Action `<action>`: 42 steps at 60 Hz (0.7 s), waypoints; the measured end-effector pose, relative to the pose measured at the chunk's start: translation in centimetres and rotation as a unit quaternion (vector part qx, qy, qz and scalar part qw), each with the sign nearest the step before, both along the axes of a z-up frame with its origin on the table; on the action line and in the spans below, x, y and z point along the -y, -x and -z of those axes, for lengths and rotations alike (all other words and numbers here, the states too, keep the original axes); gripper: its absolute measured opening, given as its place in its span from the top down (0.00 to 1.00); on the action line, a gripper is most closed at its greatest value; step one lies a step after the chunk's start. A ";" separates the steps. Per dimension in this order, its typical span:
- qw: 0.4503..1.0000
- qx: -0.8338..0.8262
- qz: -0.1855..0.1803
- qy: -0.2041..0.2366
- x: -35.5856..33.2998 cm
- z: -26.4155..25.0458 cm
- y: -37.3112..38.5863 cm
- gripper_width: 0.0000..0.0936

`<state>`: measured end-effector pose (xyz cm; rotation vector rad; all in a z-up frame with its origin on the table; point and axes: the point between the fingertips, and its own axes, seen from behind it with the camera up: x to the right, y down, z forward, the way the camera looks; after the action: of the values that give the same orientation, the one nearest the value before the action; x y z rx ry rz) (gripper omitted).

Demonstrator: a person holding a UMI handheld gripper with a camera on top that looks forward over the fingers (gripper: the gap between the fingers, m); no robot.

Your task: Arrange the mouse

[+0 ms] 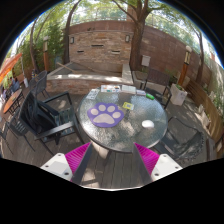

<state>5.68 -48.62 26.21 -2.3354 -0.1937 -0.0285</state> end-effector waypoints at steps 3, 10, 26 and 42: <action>1.000 0.000 0.005 0.006 0.2 0.3 -0.2 0.10; 1.000 -0.001 0.016 0.019 0.6 1.4 -1.7 0.10; 0.997 0.019 0.055 0.043 -2.2 9.0 -11.3 0.10; 0.996 0.055 0.064 0.003 -12.5 18.3 -23.2 0.10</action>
<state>28.88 -36.13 7.95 -2.3508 -0.0990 -0.2213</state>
